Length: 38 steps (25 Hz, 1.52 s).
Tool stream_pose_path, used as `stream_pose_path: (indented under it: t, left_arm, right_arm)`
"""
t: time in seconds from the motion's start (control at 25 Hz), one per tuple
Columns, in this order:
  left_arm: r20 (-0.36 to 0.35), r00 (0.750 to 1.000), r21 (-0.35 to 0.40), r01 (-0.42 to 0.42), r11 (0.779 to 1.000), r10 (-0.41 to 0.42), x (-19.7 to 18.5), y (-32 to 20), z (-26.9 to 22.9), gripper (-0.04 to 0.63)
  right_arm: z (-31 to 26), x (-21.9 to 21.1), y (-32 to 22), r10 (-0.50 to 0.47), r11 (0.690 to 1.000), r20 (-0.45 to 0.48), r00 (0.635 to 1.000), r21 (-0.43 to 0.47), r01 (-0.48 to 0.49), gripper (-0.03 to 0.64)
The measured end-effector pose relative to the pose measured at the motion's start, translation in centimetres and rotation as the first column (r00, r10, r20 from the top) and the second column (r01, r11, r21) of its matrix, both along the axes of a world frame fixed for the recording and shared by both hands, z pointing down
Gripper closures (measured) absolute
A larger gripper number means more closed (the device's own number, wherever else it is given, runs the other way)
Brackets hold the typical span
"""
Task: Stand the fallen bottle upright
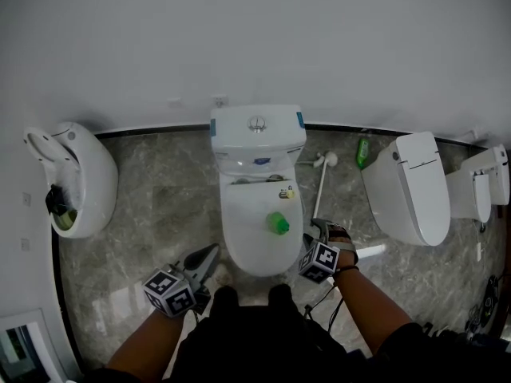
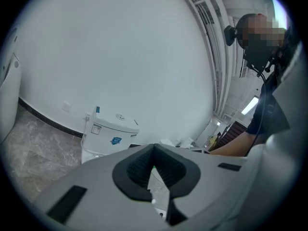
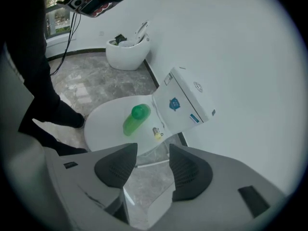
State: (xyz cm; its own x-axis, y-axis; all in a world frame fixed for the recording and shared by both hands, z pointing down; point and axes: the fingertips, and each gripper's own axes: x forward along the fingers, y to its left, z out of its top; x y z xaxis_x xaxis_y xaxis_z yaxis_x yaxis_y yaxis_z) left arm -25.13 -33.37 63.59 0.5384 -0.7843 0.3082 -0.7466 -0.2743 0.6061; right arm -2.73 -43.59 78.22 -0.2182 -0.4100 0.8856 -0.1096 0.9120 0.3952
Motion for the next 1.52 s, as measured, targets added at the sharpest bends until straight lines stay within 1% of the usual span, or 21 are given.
stream_pose_path:
  t: [0.08,0.16,0.24,0.28,0.36,0.44,0.56,0.6,0.72,0.92,1.0,1.04,1.12,1.2,1.28,1.32,1.36,1.52]
  left_arm:
    - [0.002,1.000,0.011,0.000,1.000,-0.001,0.2,0.0,-0.9,0.574]
    - [0.003,1.000,0.020,0.003,1.000,-0.003,0.4,0.1,-2.0,0.574]
    - [0.003,1.000,0.033,0.006,0.999,-0.006,0.6,0.0,-3.2,0.574]
    - [0.003,1.000,0.042,0.007,0.999,-0.007,0.7,-0.2,-3.9,0.574]
    - [0.004,1.000,0.062,0.011,0.998,-0.011,0.7,-0.6,-5.7,0.574]
    - [0.008,1.000,0.082,0.016,0.996,-0.016,0.7,-0.8,-7.7,0.574]
    - [0.012,1.000,0.118,0.023,0.993,-0.025,0.6,-0.7,-11.2,0.574]
    - [0.012,1.000,0.134,0.026,0.991,-0.028,0.5,-0.6,-12.5,0.574]
    - [0.009,0.999,0.195,0.037,0.980,-0.039,0.2,-0.3,-17.0,0.574]
    - [-0.004,0.998,0.295,0.068,0.953,-0.070,-0.4,0.0,-24.8,0.574]
    - [-0.009,0.997,0.328,0.076,0.942,-0.077,-0.6,0.4,-27.2,0.574]
    - [-0.011,0.997,0.342,0.077,0.936,-0.078,-0.7,0.6,-28.2,0.574]
    - [-0.009,0.997,0.364,0.077,0.928,-0.079,-0.8,0.9,-29.8,0.574]
    - [-0.005,0.997,0.381,0.077,0.921,-0.082,-0.7,1.1,-31.1,0.574]
    - [-0.002,0.996,0.394,0.078,0.916,-0.084,-0.6,1.2,-32.0,0.574]
    - [0.000,0.996,0.399,0.077,0.914,-0.084,-0.6,1.3,-32.4,0.574]
    - [0.000,0.996,0.401,0.077,0.913,-0.084,-0.5,1.4,-32.8,0.574]
    - [0.009,0.996,0.402,0.074,0.912,-0.085,-0.1,2.3,-33.8,0.574]
  right_arm:
    - [-1.8,0.8,-0.1,0.055,0.998,0.058,0.997,-0.021,-0.054,0.372]
    - [-3.8,1.3,0.0,0.131,0.990,0.133,0.982,-0.061,-0.124,0.374]
    - [-5.8,1.6,-0.2,0.201,0.977,0.230,0.952,-0.111,-0.179,0.384]
    - [-6.8,1.7,-0.6,0.238,0.969,0.286,0.928,-0.136,-0.206,0.398]
    - [-9.2,2.0,-1.5,0.313,0.948,0.398,0.862,-0.189,-0.257,0.447]
    - [-12.4,2.2,-2.2,0.373,0.927,0.500,0.782,-0.242,-0.287,0.486]
    - [-18.0,2.3,-2.5,0.404,0.914,0.631,0.662,-0.295,-0.277,0.578]
    - [-20.1,2.2,-2.5,0.404,0.915,0.672,0.621,-0.308,-0.262,0.589]
    - [-26.5,2.1,-2.2,0.400,0.917,0.768,0.500,-0.337,-0.216,0.591]
    - [-35.9,2.2,-1.6,0.357,0.934,0.875,0.328,-0.320,-0.161,0.594]
    - [-39.4,2.4,-1.1,0.326,0.944,0.907,0.267,-0.301,-0.131,0.595]
    - [-41.0,2.4,-0.9,0.309,0.950,0.919,0.244,-0.289,-0.117,0.595]
    - [-43.8,2.6,-0.5,0.279,0.960,0.938,0.208,-0.264,-0.098,0.597]
    - [-46.1,3.1,-0.3,0.261,0.964,0.951,0.164,-0.249,-0.091,0.598]
    - [-47.8,3.6,-0.2,0.263,0.964,0.958,0.119,-0.254,-0.085,0.600]
    - [-48.2,3.7,0.0,0.267,0.963,0.958,0.108,-0.259,-0.080,0.601]
    - [-48.4,3.7,0.2,0.268,0.962,0.957,0.111,-0.261,-0.074,0.601]
    - [-47.8,3.1,1.7,0.264,0.965,0.950,0.169,-0.258,-0.054,0.601]
